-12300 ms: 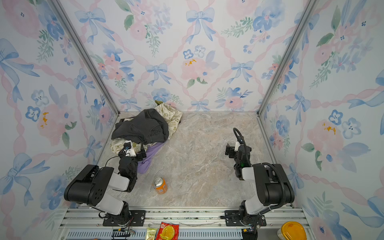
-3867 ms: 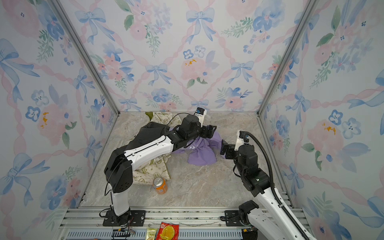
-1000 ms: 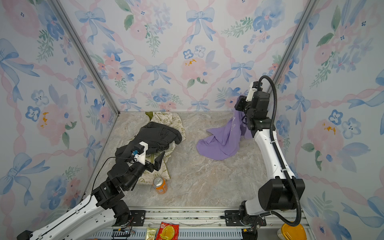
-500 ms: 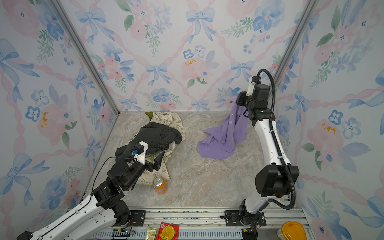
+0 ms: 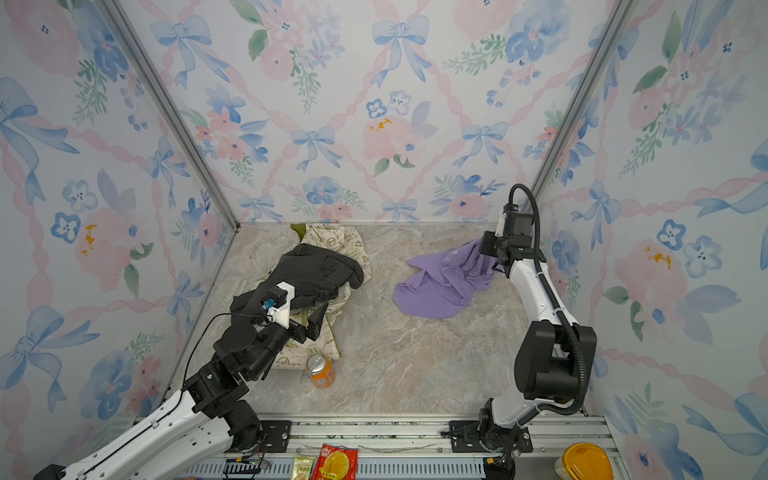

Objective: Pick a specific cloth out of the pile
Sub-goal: 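Lower the lavender shirt onto the table and open the right gripper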

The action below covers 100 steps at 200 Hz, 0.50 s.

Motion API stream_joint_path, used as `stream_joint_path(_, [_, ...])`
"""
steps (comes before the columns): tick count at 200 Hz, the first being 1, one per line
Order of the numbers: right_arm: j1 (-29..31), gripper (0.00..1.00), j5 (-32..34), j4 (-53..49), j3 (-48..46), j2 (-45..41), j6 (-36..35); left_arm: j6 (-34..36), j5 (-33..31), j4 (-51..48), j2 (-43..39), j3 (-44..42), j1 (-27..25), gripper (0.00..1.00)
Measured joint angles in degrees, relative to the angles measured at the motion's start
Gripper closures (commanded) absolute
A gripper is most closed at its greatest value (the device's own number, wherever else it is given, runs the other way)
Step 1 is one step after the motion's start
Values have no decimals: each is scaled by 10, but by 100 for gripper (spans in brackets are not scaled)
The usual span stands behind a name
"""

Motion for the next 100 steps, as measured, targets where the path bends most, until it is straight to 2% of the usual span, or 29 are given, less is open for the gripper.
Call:
stream_joint_path(68, [-14, 88, 62, -30, -153, -57, 29, 0, 3, 0, 0, 0, 4, 2])
stream_joint_path(100, [-14, 76, 84, -31, -246, -108, 50, 0, 5, 0, 0, 0, 7, 2])
